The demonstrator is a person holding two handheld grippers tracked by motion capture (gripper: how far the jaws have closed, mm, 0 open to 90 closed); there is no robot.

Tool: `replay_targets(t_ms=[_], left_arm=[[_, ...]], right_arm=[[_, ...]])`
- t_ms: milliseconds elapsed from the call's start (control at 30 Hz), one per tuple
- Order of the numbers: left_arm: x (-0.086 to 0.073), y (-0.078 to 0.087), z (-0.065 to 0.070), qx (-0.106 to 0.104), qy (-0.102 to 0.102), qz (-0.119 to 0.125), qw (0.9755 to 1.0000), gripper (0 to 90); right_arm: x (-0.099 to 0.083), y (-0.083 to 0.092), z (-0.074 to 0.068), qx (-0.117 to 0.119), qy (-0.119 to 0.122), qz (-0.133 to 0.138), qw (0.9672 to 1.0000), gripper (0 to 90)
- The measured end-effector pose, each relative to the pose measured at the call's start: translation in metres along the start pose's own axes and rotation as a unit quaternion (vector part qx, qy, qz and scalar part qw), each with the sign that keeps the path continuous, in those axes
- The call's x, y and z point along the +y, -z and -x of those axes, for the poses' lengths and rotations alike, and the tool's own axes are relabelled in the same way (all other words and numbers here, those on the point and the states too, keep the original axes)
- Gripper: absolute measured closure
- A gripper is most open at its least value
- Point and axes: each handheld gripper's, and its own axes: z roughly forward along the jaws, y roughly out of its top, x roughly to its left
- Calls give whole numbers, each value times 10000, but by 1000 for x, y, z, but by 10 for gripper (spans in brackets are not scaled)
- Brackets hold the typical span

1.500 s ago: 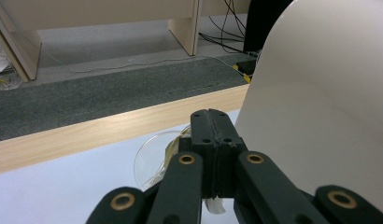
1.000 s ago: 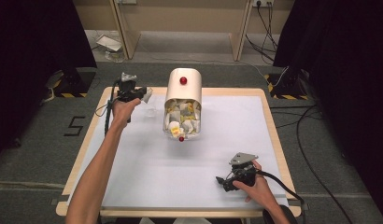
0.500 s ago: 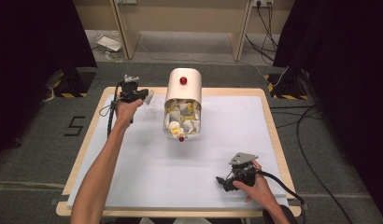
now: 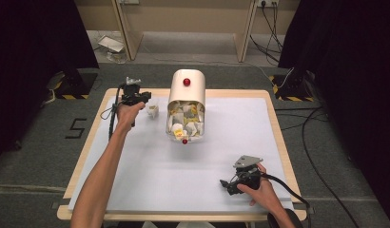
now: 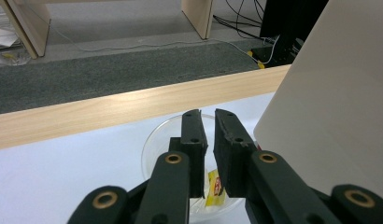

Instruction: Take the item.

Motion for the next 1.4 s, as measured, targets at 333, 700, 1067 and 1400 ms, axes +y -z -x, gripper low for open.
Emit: replay_targets(t_ms=[333,700,1067,1400], left_arm=[[2,7,-1,-27,0,22,10000,786],[2,19,5,-296,61,38,9995,696],[1,34,13,-596,130,-178,9980,366],[-6,47,28,-650,7,-313,9974,150]], right_arm=[[0,0,0,-2,5,-2,10000,9],[0,0,0,-2,4,-2,10000,8],[0,0,0,-3,5,-2,10000,8],[0,0,0,-2,7,-5,10000,8]])
